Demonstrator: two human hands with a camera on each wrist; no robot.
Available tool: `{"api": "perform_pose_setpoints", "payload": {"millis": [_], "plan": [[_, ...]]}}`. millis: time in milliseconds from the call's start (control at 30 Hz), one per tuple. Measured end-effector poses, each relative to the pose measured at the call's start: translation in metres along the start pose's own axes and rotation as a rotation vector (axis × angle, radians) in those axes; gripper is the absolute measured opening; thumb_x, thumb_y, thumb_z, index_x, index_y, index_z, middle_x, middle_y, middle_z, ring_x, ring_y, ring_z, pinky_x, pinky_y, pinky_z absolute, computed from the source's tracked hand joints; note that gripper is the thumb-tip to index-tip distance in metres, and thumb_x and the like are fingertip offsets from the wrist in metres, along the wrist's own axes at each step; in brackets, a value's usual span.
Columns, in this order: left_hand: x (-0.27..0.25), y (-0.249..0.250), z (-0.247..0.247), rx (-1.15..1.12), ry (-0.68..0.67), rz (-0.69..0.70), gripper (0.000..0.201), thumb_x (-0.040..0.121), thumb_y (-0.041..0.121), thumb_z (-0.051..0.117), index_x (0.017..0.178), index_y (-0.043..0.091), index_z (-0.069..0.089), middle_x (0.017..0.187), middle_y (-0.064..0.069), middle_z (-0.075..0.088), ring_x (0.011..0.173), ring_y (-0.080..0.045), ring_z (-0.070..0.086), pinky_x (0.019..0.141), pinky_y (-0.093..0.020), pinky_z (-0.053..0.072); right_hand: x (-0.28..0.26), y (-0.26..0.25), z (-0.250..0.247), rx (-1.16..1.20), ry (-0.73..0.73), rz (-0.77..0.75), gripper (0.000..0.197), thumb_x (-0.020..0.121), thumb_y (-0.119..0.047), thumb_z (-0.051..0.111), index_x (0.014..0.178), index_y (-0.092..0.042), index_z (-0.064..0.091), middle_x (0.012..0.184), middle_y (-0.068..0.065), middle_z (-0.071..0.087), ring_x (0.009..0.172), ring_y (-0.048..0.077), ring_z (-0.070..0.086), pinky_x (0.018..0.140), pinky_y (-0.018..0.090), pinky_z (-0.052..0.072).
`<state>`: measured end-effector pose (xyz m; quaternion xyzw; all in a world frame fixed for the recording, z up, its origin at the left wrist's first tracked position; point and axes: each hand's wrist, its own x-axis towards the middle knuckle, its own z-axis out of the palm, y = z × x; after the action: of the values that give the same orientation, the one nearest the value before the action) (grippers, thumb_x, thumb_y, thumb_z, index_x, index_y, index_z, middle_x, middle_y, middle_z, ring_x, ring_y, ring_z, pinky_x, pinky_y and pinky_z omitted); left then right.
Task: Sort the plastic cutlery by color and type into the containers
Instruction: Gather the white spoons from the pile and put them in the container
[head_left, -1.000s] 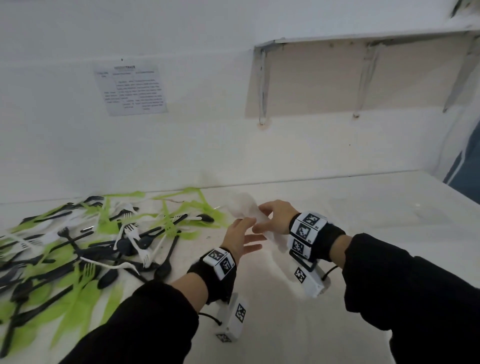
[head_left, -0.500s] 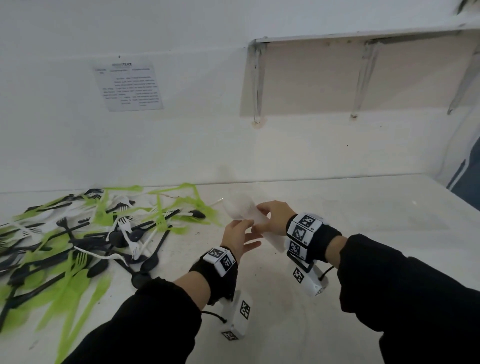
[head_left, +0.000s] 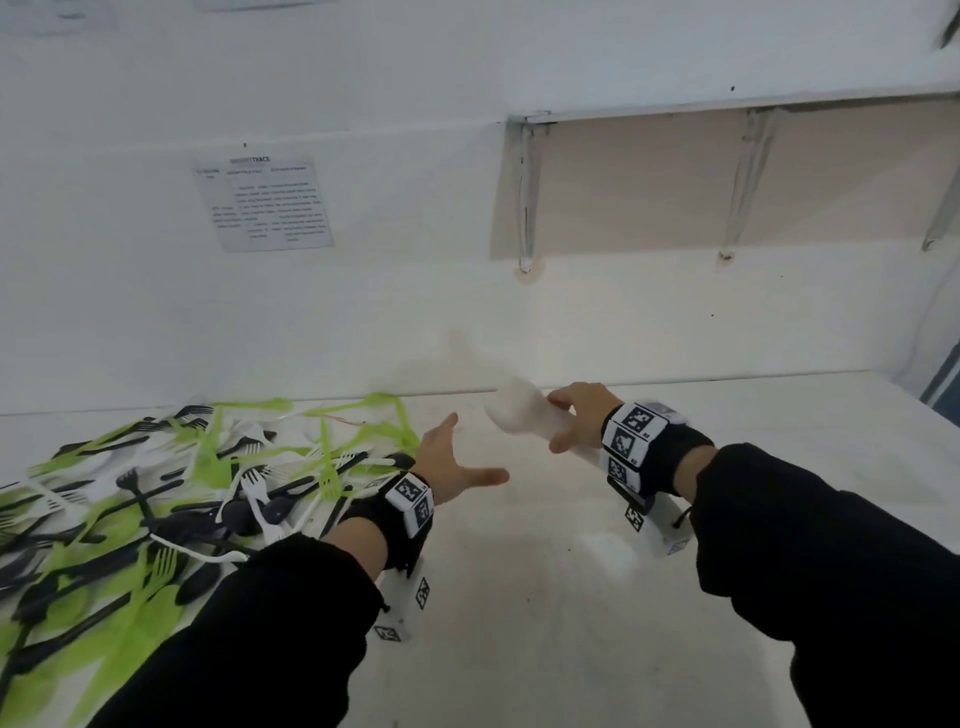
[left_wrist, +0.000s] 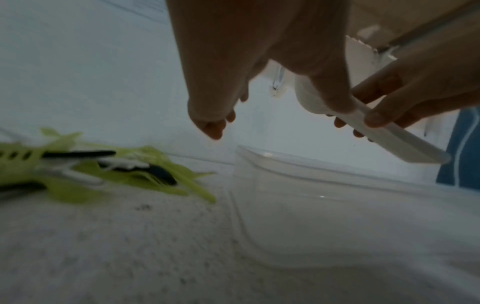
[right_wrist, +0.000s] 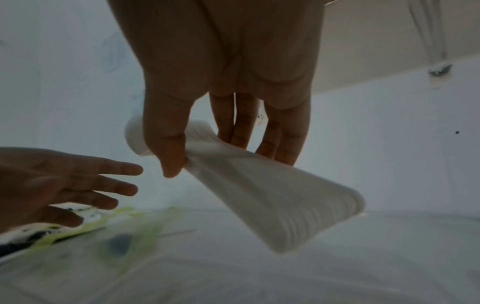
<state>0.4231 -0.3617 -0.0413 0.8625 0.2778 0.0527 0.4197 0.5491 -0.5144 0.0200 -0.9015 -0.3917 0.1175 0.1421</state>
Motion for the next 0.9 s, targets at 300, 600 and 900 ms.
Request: {"api": "perform_pose_setpoints", "payload": {"millis": [300, 600, 900], "plan": [[0.025, -0.012, 0.015, 0.280, -0.302, -0.059, 0.135, 0.066, 0.045, 0.080, 0.146, 0.005, -0.021, 0.157, -0.005, -0.018, 0.146, -0.015, -0.009, 0.116, -0.026, 0.006, 0.040, 0.005, 0.031, -0.390, -0.361, -0.093, 0.064, 0.075, -0.020, 0.074, 0.133, -0.012, 0.048, 0.130, 0.006, 0.050, 0.122, 0.025, 0.048, 0.100, 0.033, 0.041], [0.029, -0.023, 0.020, 0.089, -0.263, -0.084, 0.142, 0.060, 0.038, 0.086, 0.145, 0.010, -0.025, 0.159, -0.002, -0.009, 0.146, -0.015, 0.000, 0.119, -0.032, 0.011, 0.062, -0.015, 0.048, -0.555, -0.404, -0.125, 0.060, 0.083, -0.020, 0.067, 0.137, -0.011, 0.043, 0.141, 0.007, 0.042, 0.127, 0.026, 0.046, 0.104, 0.036, 0.040], [0.028, -0.030, 0.022, 0.024, -0.262, -0.057, 0.139, 0.061, 0.035, 0.086, 0.147, 0.013, -0.021, 0.159, 0.000, -0.007, 0.146, -0.015, 0.001, 0.118, -0.031, 0.012, 0.051, -0.037, 0.053, -0.730, -0.375, -0.266, 0.033, 0.093, 0.002, 0.045, 0.125, 0.007, 0.050, 0.129, 0.017, 0.054, 0.116, 0.032, 0.056, 0.094, 0.035, 0.045]]}}
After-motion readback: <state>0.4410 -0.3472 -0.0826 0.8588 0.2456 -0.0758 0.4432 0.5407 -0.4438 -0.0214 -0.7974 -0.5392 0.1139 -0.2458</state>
